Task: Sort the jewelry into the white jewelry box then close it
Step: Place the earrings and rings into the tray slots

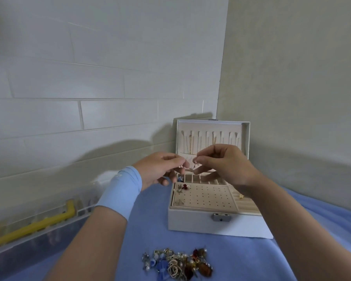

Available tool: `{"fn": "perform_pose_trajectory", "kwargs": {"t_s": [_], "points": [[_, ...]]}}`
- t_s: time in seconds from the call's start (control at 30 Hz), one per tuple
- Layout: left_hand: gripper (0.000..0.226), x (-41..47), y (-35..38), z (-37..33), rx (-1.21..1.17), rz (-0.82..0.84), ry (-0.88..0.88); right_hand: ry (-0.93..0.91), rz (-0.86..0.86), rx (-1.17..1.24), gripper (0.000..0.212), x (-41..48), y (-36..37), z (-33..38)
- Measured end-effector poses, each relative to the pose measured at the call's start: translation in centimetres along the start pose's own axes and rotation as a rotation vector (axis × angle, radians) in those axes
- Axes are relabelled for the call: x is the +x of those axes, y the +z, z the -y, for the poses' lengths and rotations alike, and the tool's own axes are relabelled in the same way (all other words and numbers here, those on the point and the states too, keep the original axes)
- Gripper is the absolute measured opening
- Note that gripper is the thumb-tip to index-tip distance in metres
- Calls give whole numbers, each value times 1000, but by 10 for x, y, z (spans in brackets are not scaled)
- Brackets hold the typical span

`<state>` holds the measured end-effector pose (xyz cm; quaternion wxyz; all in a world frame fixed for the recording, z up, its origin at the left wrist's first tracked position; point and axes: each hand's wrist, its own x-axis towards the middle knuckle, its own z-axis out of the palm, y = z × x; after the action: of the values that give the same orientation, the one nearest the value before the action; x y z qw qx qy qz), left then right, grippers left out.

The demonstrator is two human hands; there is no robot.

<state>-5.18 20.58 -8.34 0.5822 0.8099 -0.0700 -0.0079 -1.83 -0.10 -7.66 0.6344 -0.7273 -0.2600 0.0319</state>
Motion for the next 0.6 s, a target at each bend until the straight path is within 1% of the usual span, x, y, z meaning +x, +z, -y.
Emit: {"fn": "perform_pose_trajectory", "kwargs": {"t_s": [0.1,0.23,0.3,0.4,0.5,0.6], "points": [[27,15,3,8,-5,-140,18,41,-52,-55,13,11,-5,-3],[31,22,6,21,14,-181,-26,93,-47,-305,8,33,-3,-12],[31,24,5,25,-40,-183,-71,94,-32,-418,6,44,2,-17],[30,26,0,32,-86,-141,-104,87,-3,-521,3,55,13,-25],[28,27,-5,37,-29,-112,-67,103,36,-581,1,62,20,-33],[25,26,-8,40,4,-103,-25,118,59,-658,5,67,22,-40]]}}
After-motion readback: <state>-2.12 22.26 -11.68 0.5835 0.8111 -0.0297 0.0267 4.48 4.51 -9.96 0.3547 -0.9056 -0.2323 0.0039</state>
